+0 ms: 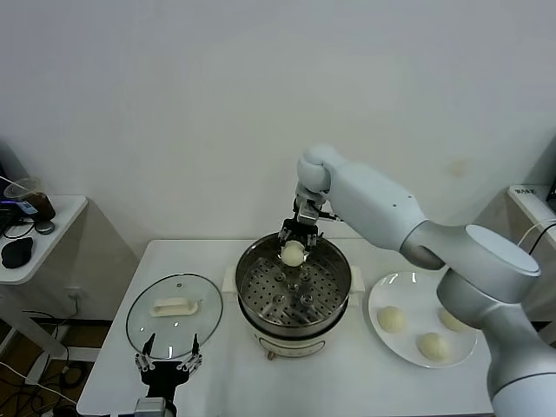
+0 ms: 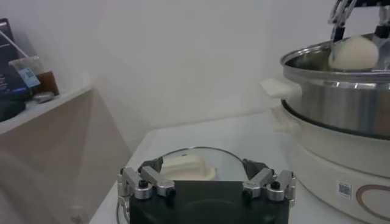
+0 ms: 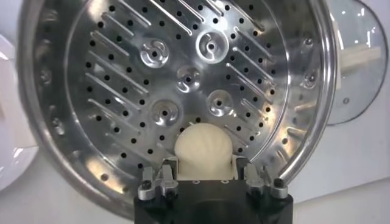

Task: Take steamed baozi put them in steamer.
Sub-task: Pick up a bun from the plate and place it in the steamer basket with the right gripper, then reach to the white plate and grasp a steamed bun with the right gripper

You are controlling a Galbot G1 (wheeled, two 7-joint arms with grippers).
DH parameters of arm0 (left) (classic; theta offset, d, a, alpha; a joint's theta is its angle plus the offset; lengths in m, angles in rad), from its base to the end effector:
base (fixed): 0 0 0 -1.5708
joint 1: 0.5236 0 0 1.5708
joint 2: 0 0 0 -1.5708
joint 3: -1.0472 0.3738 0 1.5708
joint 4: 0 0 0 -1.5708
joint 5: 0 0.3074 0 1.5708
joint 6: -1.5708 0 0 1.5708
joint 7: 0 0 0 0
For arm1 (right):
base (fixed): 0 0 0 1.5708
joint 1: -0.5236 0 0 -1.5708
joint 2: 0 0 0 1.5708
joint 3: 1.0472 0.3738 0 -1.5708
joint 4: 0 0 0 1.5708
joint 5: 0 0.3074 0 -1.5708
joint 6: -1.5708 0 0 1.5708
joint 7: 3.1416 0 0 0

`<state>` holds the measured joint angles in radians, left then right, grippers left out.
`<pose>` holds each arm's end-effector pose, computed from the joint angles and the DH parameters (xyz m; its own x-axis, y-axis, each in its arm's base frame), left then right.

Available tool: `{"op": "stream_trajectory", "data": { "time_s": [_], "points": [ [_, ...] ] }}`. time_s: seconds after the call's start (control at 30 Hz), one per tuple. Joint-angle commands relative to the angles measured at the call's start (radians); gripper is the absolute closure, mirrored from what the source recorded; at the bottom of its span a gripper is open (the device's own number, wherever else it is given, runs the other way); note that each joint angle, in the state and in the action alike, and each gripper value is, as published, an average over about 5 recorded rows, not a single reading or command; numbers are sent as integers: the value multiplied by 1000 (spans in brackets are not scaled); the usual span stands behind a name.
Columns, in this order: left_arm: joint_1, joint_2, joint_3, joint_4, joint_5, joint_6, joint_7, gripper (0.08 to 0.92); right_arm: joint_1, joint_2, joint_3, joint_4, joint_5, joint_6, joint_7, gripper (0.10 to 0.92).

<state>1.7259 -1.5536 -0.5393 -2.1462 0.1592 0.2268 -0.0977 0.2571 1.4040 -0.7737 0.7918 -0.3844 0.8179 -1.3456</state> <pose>0.0711 0.0076 -0.3226 -0.9432 -0.1402 0.3011 -0.0775 0.9744 0.2110 0.6103 0.1098 -0.1054 -0.0349 -0.1739 0.9841 -0.1544 -0.9720 -0.1772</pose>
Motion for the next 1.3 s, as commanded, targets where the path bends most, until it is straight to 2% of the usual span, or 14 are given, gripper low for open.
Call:
{"op": "stream_trajectory", "data": {
  "time_s": [0.03,0.13,0.27,0.37,0.43,0.6,0.8,1.03,1.17,1.3],
  "points": [
    [0,0,0,1,0,0,0,177,-22,27,13,-31,-48,10,19,461],
    [0,0,1,2,0,0,0,177,-22,22,11,-24,-42,10,21,422],
    [1,0,1,2,0,0,0,177,-7,1,16,-5,-3,-5,17,314],
    [1,1,0,0,0,1,0,177,25,-35,30,37,68,-84,-4,240],
    [1,1,0,-1,0,1,0,177,63,-72,36,80,149,-172,-20,212],
    [1,1,1,-4,0,1,1,177,183,-196,19,184,393,-406,-30,203],
    [0,2,8,-11,-1,3,4,177,265,-391,16,283,550,-817,-5,203],
    [-3,12,14,-12,-7,7,8,177,211,-639,11,456,553,-1180,-16,203],
    [-2,21,11,-12,-13,9,10,177,104,-797,22,591,497,-1271,-30,203],
    [-1,26,7,-14,-21,13,13,177,-56,-903,91,694,418,-1290,-38,203]
  ]
}}
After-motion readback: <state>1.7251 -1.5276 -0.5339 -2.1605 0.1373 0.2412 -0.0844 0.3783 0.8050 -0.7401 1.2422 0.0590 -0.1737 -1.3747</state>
